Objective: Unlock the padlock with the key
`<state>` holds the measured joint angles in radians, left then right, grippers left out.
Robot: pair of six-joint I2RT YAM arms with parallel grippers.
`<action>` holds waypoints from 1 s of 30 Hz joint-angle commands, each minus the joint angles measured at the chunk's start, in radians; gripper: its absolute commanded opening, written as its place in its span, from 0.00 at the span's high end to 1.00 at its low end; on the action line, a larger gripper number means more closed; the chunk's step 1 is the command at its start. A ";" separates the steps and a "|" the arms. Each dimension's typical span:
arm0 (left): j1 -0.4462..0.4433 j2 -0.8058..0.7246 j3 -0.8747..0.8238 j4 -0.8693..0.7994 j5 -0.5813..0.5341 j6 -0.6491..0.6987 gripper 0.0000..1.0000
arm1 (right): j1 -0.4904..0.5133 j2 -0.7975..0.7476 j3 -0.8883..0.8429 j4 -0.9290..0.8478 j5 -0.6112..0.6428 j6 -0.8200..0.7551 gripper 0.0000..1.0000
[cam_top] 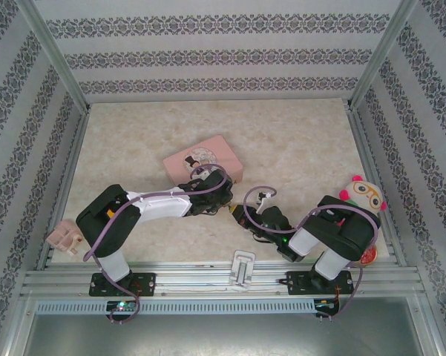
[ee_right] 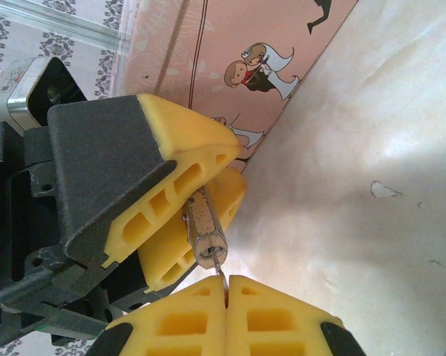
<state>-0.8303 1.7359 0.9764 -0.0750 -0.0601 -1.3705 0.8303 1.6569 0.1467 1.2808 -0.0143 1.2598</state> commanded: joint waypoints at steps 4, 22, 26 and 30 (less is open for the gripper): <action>-0.012 -0.055 0.002 0.039 -0.011 0.003 1.00 | -0.037 0.055 0.013 0.056 -0.045 0.015 1.00; -0.012 -0.060 -0.017 0.075 0.011 0.024 1.00 | -0.076 0.086 0.055 0.095 -0.086 0.016 1.00; -0.012 -0.064 -0.019 0.077 0.008 0.023 1.00 | -0.077 0.081 0.047 0.095 -0.081 0.016 1.00; -0.013 -0.061 -0.020 0.085 0.013 0.029 1.00 | -0.078 0.084 0.050 0.095 -0.082 0.020 1.00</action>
<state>-0.8295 1.7321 0.9596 -0.0517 -0.0673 -1.3571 0.7738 1.7313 0.1810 1.3365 -0.1219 1.2804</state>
